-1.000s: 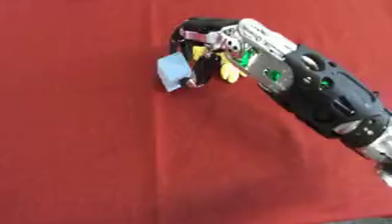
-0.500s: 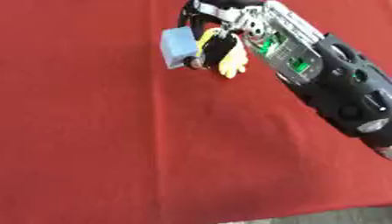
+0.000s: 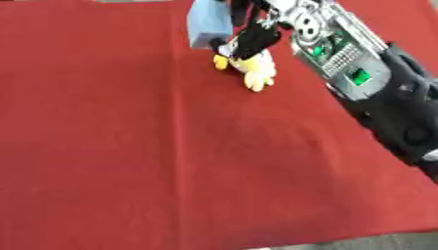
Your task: Pick up the objects with one hand, pass them to the other hand, and then place them into the box on the other side of the table.
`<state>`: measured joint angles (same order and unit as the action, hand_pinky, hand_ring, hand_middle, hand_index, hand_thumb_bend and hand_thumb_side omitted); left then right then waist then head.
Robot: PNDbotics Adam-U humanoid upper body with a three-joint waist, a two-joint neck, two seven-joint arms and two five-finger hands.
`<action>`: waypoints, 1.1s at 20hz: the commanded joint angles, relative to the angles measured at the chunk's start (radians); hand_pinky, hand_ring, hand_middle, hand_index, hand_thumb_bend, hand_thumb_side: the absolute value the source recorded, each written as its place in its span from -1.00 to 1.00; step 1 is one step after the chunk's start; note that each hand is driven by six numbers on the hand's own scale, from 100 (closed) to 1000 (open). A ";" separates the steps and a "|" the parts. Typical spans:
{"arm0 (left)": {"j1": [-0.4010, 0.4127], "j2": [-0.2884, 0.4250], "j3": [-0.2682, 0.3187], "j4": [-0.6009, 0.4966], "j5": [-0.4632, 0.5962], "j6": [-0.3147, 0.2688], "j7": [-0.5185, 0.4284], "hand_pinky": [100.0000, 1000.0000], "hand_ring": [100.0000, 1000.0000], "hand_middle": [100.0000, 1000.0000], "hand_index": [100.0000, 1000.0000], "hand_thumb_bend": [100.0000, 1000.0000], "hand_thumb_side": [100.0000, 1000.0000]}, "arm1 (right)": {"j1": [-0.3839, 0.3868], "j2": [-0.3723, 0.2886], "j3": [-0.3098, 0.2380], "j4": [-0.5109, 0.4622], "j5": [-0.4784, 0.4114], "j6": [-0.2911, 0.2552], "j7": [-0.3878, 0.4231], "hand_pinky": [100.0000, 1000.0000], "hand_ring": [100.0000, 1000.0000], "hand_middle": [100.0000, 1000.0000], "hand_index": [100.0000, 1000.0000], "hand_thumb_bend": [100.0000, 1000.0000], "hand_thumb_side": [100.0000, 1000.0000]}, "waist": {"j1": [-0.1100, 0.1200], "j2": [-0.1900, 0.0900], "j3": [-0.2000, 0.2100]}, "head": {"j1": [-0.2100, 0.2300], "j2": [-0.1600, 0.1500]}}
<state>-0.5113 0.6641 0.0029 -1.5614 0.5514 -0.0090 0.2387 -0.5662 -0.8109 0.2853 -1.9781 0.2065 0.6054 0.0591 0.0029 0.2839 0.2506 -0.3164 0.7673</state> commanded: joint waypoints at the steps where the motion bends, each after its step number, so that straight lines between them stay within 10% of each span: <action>1: -0.018 0.042 0.007 -0.013 -0.013 -0.001 -0.006 1.00 0.26 0.39 0.28 -1.00 0.18 | -0.018 0.013 0.018 0.008 -0.080 0.031 -0.138 -0.15 -0.07 -0.40 -0.62 -0.73 -1.00 | 0.017 -0.038 -0.002 | 0.007 -0.007; 14: -0.095 0.070 -0.054 -0.014 -0.067 0.026 -0.064 1.00 0.27 0.40 0.29 -1.00 0.10 | -0.012 0.097 0.086 0.070 -0.461 0.005 -0.579 -0.26 -0.12 -0.42 -0.63 -0.94 -1.00 | 0.020 -0.076 -0.004 | 0.014 0.003; 22: -0.221 0.129 -0.166 0.027 -0.167 0.068 -0.160 0.96 0.28 0.41 0.31 -1.00 -0.01 | -0.003 0.102 0.144 0.028 -0.609 -0.088 -0.622 -0.32 -0.12 -0.41 -0.61 -0.98 -1.00 | 0.025 -0.094 -0.009 | 0.026 0.003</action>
<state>-0.7102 0.7433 -0.1531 -1.5333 0.4045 0.0539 0.0970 -0.5615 -0.6952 0.4298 -1.9262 -0.3822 0.5255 -0.5567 0.0117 0.2243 0.2415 -0.2951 0.7715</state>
